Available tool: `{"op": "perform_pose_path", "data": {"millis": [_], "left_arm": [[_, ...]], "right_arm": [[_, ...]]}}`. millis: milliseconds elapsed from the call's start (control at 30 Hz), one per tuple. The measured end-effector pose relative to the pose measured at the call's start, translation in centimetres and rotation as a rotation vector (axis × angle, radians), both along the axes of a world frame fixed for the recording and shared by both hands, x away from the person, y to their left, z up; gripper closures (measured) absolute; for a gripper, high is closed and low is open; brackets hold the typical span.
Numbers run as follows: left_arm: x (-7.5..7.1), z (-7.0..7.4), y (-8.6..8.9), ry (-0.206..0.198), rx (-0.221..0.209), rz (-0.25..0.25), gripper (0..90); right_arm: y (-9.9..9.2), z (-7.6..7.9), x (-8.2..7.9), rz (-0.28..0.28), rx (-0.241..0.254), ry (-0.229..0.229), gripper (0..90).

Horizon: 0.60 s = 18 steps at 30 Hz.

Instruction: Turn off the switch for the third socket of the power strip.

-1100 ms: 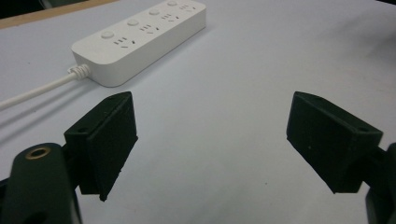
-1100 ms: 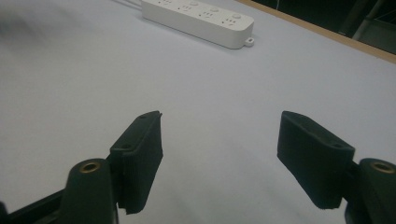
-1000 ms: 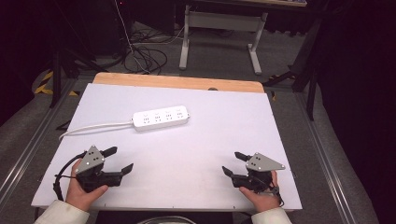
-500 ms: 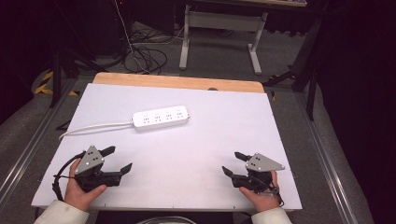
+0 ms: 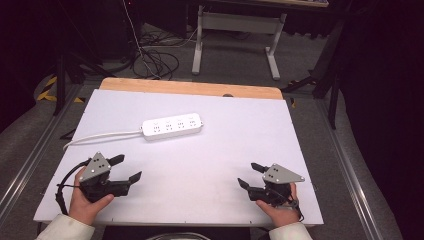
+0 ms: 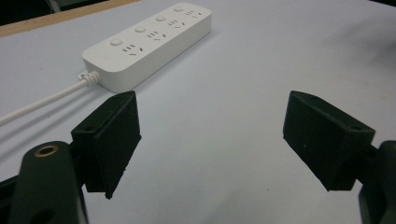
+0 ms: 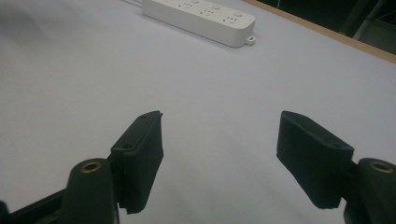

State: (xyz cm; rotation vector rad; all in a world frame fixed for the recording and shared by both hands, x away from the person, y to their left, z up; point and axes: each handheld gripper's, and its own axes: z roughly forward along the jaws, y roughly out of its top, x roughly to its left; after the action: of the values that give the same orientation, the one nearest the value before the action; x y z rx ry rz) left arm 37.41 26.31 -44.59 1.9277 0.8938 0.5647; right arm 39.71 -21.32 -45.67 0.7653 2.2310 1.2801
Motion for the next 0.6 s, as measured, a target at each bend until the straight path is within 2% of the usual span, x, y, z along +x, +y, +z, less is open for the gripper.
{"op": "perform_pose_path", "data": {"millis": [133,233,400,600], "left_arm": [[0.1,0.7,-0.4,0.017,0.017,-0.020,20.8],[0.7,1.5,-0.7,0.039,0.002,-0.034,22.2],[1.5,2.3,-1.0,0.037,-0.001,-0.031,23.0],[2.5,3.5,-1.7,0.021,0.031,-0.045,24.5]], "right_arm": [[0.0,0.0,0.0,0.000,0.001,0.003,31.8],[0.0,-0.1,0.1,0.001,0.000,0.003,31.8],[0.0,-0.1,0.1,0.000,0.000,0.007,31.8],[-0.1,-0.1,0.1,0.002,0.003,0.006,31.8]]}}
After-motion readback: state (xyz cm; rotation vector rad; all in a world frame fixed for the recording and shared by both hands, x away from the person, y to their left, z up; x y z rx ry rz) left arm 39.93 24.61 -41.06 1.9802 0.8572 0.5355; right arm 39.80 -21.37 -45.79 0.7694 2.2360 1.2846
